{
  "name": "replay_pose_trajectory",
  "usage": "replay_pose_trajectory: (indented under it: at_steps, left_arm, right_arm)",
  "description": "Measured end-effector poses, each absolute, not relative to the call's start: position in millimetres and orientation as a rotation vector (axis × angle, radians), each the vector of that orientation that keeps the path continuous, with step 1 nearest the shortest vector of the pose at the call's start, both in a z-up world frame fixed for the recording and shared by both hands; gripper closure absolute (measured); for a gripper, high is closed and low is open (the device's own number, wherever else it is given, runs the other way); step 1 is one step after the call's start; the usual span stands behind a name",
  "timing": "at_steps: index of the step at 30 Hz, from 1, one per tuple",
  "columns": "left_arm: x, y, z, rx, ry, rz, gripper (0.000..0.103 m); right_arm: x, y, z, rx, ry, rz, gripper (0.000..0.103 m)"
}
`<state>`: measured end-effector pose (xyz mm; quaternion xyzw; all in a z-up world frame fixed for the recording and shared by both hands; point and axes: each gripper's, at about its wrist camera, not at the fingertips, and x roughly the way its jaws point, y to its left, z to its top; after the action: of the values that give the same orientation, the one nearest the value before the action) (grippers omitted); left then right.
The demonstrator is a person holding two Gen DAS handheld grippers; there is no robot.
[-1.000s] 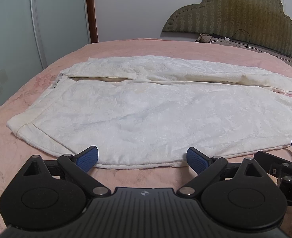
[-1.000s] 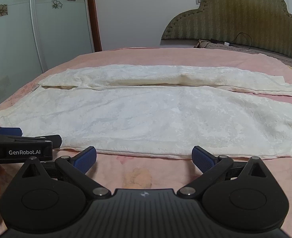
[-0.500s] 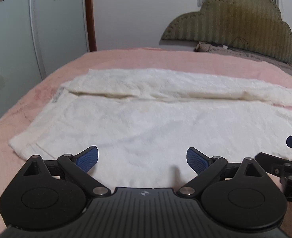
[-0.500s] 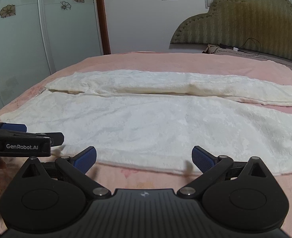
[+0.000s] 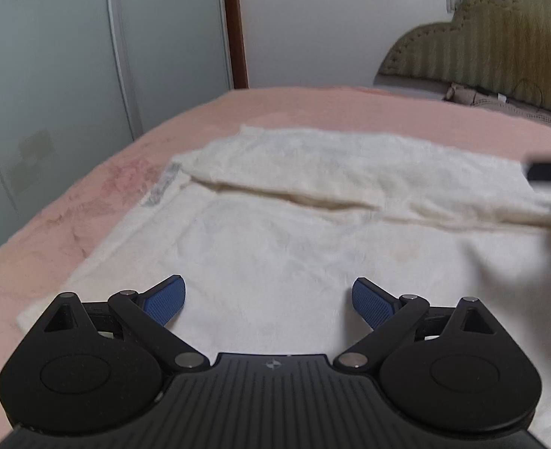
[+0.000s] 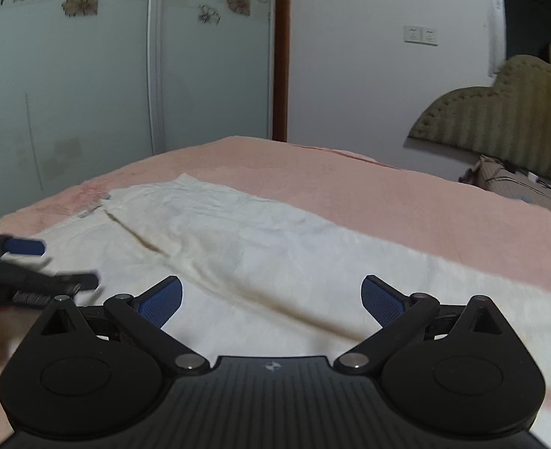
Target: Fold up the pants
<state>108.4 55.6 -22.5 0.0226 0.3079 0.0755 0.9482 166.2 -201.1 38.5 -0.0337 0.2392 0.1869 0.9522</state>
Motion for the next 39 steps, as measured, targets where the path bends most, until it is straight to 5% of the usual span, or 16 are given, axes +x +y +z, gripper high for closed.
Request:
replay_pose_trajectory:
  at_steps: [4,20,22,25,28,39]
  left_arm:
    - [110,58,-29,0.040,0.628,0.150,0.000]
    - [112,60,-32,0.021,0.630,0.146,0.000]
    - [112,60,-33,0.021,0.628,0.147,0.000]
    - [112,60,-33,0.019,0.628,0.147,0.000]
    - [111,63,-32,-0.006,0.617,0.138,0.001]
    - [127,136,25,-0.446,0.478,0.096,0.003]
  right_arm:
    - [242,-198,36,-0.075,0.550,0.420,0.016]
    - [424,-150,-10,-0.105,0.767,0.669,0.018]
    - [421,-148,-8,-0.113,0.754,0.723,0.051]
    - [411,-145,-3,-0.148,0.726,0.715,0.084]
    - [387,-132,3,-0.283,0.629,0.663,0.092]
    - [198,-100,14,-0.880,0.217,0.617,0.097]
